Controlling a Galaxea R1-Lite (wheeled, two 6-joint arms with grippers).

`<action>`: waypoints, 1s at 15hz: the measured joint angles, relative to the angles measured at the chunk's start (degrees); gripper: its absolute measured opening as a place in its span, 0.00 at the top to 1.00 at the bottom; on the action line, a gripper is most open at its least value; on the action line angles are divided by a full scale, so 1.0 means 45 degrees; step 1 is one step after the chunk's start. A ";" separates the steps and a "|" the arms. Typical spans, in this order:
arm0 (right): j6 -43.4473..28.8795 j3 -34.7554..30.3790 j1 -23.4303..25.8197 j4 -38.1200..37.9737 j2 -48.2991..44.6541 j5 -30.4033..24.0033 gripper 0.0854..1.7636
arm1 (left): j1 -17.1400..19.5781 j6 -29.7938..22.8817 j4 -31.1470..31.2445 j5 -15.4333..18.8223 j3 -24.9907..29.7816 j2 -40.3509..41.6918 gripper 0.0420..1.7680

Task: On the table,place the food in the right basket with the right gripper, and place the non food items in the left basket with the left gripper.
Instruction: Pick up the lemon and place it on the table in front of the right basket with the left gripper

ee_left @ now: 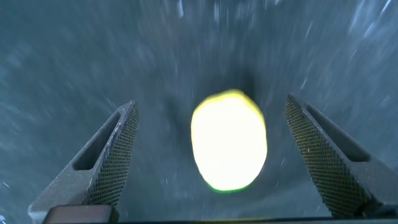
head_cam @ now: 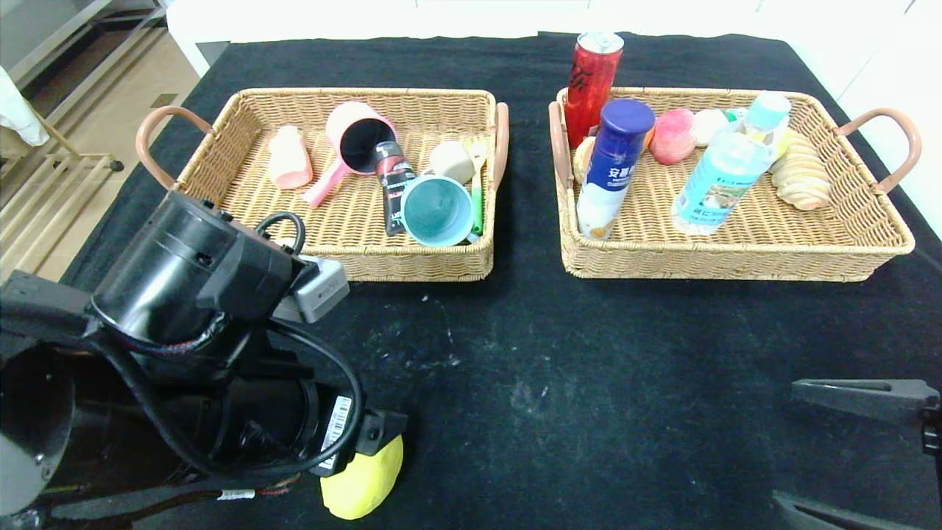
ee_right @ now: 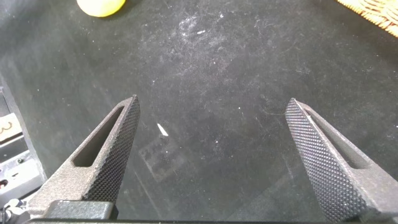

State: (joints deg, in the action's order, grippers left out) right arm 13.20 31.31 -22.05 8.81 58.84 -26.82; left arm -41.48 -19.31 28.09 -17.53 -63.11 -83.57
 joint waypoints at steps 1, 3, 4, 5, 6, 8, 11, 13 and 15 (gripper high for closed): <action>0.0060 -0.0014 -0.0011 0.0000 0.0011 0.0003 0.03 | -0.0103 -0.0252 0.0049 0.0190 0.0214 0.0024 0.04; 0.0079 -0.0038 -0.0011 -0.0005 0.0024 0.0003 0.03 | -0.0263 -0.0431 0.0103 0.0401 0.0433 0.0041 0.04; 0.0073 -0.0038 -0.0011 0.0000 0.0030 0.0000 0.03 | -0.0303 -0.0431 0.0108 0.0423 0.0482 0.0019 0.04; 0.0073 -0.0043 -0.0011 0.0000 0.0030 0.0003 0.03 | -0.0331 -0.0398 0.0116 0.0425 0.0512 -0.0014 0.04; 0.0073 -0.0043 -0.0016 0.0000 0.0030 0.0000 0.03 | -0.0347 -0.0382 0.0133 0.0423 0.0531 -0.0092 0.04; 0.0098 -0.0043 -0.0016 0.0005 0.0035 0.0003 0.03 | -0.0349 -0.0374 0.0127 0.0425 0.0612 -0.0263 0.04; 0.0089 -0.0043 -0.0016 0.0011 0.0024 0.0000 0.03 | -0.0349 -0.0358 0.0035 0.0417 0.0924 -0.0534 0.04; 0.0089 -0.0049 -0.0016 0.0005 0.0019 0.0003 0.03 | -0.0336 -0.0358 0.0024 0.0393 0.0983 -0.0710 0.03; 0.0092 -0.0060 -0.0016 0.0000 0.0019 0.0003 0.03 | -0.0331 -0.0363 0.0000 0.0393 0.0986 -0.0829 0.03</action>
State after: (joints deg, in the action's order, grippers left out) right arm 13.62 31.04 -22.13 8.81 58.93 -26.81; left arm -42.97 -20.94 28.09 -15.76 -58.67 -87.30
